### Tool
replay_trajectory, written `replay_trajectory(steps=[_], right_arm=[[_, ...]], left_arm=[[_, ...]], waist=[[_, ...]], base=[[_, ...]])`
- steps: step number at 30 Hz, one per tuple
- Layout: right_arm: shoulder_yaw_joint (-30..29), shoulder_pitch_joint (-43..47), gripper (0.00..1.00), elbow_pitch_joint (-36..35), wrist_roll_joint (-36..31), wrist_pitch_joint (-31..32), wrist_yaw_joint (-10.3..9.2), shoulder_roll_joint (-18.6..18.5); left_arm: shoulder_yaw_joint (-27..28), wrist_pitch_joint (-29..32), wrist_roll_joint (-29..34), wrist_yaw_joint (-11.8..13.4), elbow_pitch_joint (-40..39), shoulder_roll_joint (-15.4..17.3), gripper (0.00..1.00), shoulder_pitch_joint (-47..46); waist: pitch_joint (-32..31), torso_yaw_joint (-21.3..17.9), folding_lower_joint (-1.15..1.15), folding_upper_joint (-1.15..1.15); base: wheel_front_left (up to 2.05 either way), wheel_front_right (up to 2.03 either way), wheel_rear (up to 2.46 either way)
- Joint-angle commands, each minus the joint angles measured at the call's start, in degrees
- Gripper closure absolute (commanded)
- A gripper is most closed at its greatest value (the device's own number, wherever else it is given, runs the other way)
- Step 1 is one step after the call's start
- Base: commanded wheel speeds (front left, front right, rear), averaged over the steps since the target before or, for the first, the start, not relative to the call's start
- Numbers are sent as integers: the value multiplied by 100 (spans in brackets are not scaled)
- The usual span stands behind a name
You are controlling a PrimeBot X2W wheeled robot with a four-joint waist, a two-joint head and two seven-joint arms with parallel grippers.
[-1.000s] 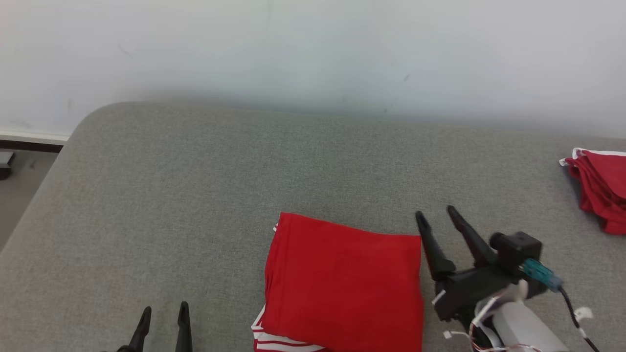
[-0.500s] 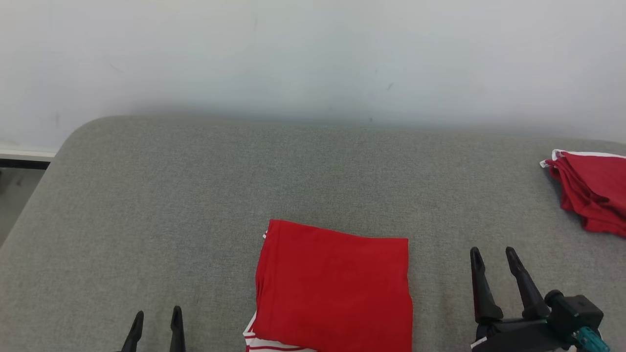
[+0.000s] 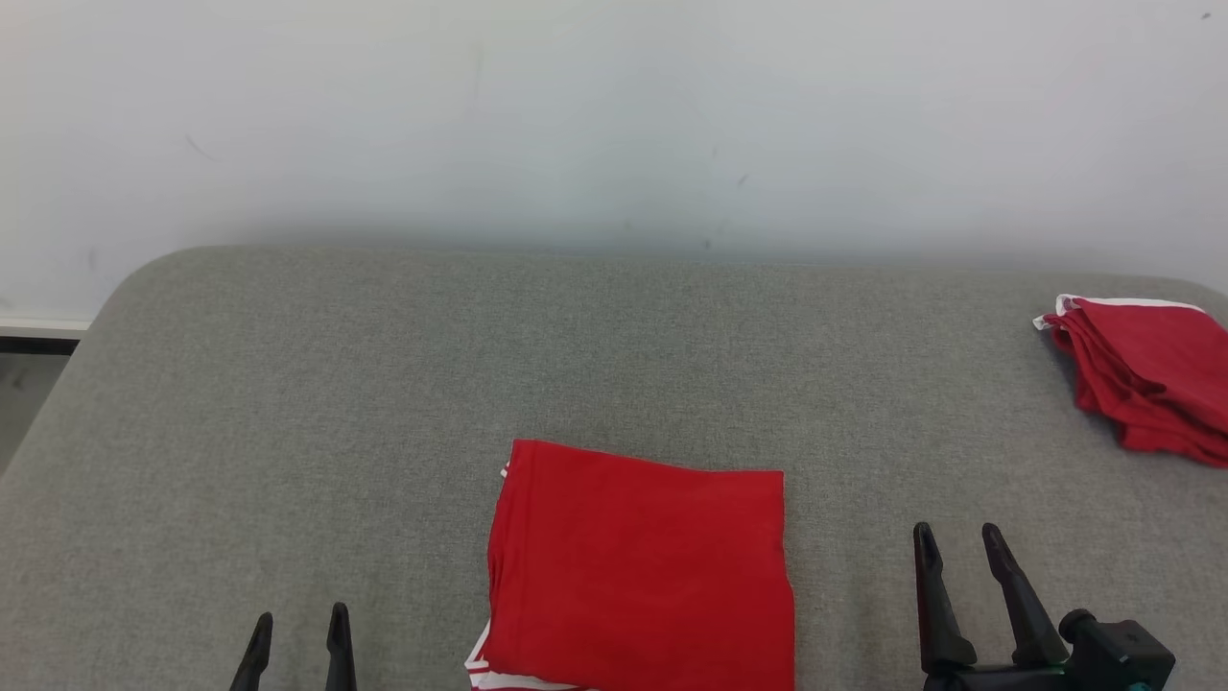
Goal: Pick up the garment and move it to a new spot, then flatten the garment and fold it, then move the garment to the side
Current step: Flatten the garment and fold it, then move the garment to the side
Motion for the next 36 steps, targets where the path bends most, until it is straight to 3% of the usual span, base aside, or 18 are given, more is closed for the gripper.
replay_trajectory(steps=[1, 17, 36], right_arm=[[8, 91, 0, 17, -15, -3, 2, 26], [31, 197, 0, 59, -76, -4, 2, 124], [-30, 269, 0, 100, -163, -5, 3, 170]], left_arm=[[18, -20, 41, 10, -29, -6, 0, 101], [22, -20, 249, 45, -217, -6, 0, 215], [-40, -20, 527, 17, -229, -6, 0, 214]], waist=[[-9, -14, 0, 0], [35, -374, 0, 0], [57, -377, 0, 0]], base=[[0, 0, 0], [0, 0, 0], [0, 0, 0]])
